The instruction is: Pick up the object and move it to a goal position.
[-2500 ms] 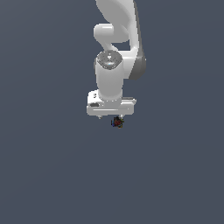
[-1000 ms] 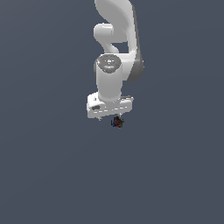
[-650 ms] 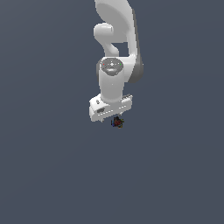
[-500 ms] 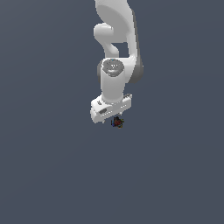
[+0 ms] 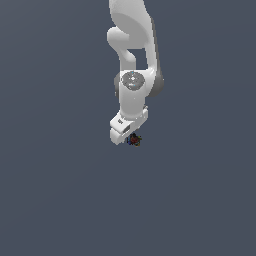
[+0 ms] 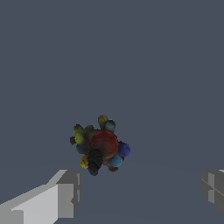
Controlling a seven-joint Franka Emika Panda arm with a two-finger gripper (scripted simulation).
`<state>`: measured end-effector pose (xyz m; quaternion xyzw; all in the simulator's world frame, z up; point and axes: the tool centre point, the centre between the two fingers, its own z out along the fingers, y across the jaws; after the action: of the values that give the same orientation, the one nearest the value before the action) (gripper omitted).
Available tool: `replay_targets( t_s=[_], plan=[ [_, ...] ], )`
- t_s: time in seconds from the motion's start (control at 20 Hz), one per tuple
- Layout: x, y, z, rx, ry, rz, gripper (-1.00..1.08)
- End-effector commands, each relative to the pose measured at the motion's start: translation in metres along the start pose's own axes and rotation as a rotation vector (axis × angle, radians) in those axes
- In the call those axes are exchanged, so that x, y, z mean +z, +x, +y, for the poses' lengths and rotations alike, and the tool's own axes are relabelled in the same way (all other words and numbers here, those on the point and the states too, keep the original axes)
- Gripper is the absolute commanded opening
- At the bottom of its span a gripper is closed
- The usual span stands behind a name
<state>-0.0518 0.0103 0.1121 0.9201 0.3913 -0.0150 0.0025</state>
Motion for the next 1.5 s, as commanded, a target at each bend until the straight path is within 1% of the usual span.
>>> replay_targets(
  t_s=[0.0, 0.45, 0.75, 1.1, 1.45],
  plan=[
    [0.005, 0.000, -0.005, -0.078, -0.002, 0.003, 1.00],
    [0.021, 0.000, -0.022, -0.345, -0.009, 0.015, 1.00],
    [0.028, 0.000, -0.031, -0.468, -0.013, 0.022, 1.00],
    [0.032, 0.000, -0.036, -0.540, -0.015, 0.026, 1.00],
    [0.035, 0.000, -0.037, -0.542, -0.015, 0.026, 1.00]
  ],
)
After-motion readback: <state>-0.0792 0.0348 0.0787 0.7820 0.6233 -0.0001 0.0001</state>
